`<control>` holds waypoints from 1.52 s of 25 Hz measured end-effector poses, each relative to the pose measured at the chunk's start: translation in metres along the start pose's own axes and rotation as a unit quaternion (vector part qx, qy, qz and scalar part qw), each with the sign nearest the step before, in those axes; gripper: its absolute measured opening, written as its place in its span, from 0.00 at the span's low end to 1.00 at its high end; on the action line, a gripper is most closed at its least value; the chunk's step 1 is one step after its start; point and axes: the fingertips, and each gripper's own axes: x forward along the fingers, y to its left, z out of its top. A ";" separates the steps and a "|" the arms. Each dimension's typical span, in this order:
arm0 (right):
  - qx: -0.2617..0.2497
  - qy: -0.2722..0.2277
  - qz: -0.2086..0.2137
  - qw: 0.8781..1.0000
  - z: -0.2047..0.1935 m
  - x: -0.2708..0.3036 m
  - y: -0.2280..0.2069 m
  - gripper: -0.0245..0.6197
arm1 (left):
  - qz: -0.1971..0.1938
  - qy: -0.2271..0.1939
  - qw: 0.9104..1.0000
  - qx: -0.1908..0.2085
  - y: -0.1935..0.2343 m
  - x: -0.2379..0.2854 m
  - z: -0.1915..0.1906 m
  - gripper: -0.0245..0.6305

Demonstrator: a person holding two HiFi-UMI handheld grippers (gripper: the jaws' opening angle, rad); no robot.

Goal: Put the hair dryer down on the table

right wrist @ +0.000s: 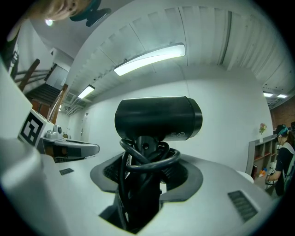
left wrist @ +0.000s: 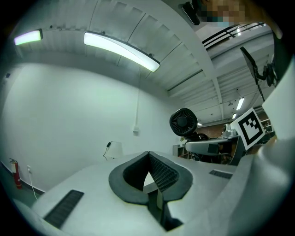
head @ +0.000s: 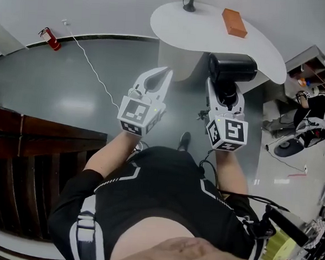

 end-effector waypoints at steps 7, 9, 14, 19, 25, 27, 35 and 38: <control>0.002 0.000 0.024 1.000 -0.007 0.039 -0.074 0.40 | 0.029 0.015 0.999 -0.004 -0.007 0.080 -0.006 0.08; 0.004 0.001 0.029 1.000 -0.008 0.047 -0.096 0.40 | 0.033 0.020 0.999 -0.002 -0.013 0.102 -0.007 0.08; 0.010 0.001 0.033 0.999 -0.010 0.061 -0.148 0.40 | 0.050 0.027 0.998 0.005 -0.026 0.152 -0.007 0.08; 0.004 -0.002 0.037 0.999 -0.013 0.069 -0.190 0.40 | 0.056 0.027 0.998 0.004 -0.041 0.190 -0.009 0.08; 0.008 -0.003 0.042 0.999 -0.019 0.073 -0.229 0.40 | 0.067 0.028 0.997 0.006 -0.053 0.228 -0.015 0.09; 0.011 -0.003 0.044 0.999 -0.020 0.073 -0.243 0.40 | 0.068 0.030 0.997 0.002 -0.060 0.243 -0.016 0.09; 0.016 -0.007 0.032 0.999 -0.024 0.075 -0.292 0.40 | 0.054 0.032 0.998 0.014 -0.085 0.288 -0.014 0.09; 0.016 -0.010 0.023 1.000 -0.025 0.082 -0.308 0.40 | 0.044 0.026 0.999 0.017 -0.087 0.308 -0.011 0.09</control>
